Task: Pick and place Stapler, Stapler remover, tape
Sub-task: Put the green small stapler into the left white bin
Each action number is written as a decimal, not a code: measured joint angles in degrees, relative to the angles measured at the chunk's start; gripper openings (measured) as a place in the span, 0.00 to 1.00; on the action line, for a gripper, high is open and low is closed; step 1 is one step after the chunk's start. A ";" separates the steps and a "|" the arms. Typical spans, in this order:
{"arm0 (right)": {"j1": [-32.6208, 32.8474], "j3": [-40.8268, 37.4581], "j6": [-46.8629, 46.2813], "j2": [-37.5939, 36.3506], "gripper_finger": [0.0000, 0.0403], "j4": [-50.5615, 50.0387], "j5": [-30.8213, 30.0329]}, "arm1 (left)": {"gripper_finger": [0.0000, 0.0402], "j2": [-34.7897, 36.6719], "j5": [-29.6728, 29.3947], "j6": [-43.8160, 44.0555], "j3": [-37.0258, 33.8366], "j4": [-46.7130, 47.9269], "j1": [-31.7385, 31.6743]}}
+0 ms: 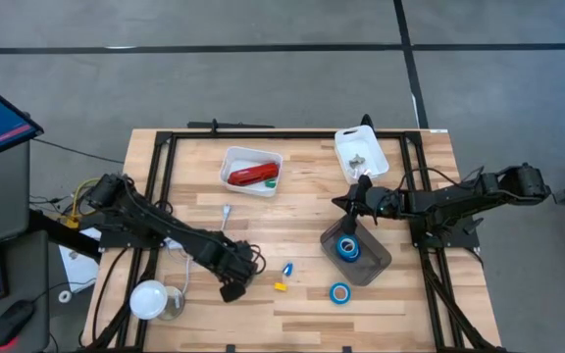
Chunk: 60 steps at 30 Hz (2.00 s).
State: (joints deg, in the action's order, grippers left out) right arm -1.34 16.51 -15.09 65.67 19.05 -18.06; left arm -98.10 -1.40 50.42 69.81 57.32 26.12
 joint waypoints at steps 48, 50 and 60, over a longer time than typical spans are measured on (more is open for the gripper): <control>-0.07 0.00 -0.02 0.00 0.02 -0.38 0.00 | 0.50 -6.62 1.89 -0.32 -8.89 -19.29 0.45; -0.02 0.00 -0.02 0.01 0.02 -0.39 0.00 | 0.50 -6.62 1.42 -0.18 -8.95 -19.49 0.42; -0.03 0.00 -0.02 0.00 0.02 -0.39 0.00 | 0.50 -6.78 -4.61 -0.47 -8.95 -21.66 0.38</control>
State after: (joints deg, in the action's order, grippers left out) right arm -1.37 16.51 -15.11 65.67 18.65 -18.06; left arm -104.88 -6.01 49.94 60.86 35.67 26.50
